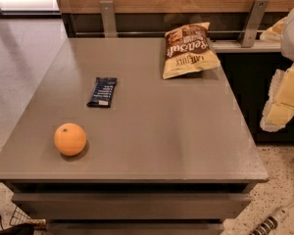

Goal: Pick orange

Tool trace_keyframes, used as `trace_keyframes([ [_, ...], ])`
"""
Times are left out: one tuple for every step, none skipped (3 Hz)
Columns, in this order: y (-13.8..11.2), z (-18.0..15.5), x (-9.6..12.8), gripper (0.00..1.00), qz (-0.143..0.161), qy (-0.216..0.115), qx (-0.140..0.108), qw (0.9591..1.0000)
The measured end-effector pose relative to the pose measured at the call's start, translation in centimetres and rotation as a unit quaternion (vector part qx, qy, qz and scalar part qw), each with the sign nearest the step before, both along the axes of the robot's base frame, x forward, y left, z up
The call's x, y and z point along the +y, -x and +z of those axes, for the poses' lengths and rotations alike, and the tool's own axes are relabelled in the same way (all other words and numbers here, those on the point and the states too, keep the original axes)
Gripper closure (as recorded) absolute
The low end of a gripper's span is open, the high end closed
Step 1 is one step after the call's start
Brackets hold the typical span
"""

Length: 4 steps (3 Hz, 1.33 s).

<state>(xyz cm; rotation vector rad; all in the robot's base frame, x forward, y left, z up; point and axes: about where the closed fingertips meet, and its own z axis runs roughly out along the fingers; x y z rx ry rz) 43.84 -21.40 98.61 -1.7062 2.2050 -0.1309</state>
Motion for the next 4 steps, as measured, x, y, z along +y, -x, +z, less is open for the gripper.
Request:
trace_keyframes([
  [0.0,0.0,0.1,0.0,0.001,-0.002,-0.001,1.0],
  [-0.3,-1.1,2.4,0.0,0.032,-0.048,-0.009,0.9983],
  [-1.3,-3.1,6.5,0.0,0.081,-0.126,-0.032,0.9883],
  [-3.3,-5.8,12.4,0.0,0.138,-0.229,-0.048,0.9624],
])
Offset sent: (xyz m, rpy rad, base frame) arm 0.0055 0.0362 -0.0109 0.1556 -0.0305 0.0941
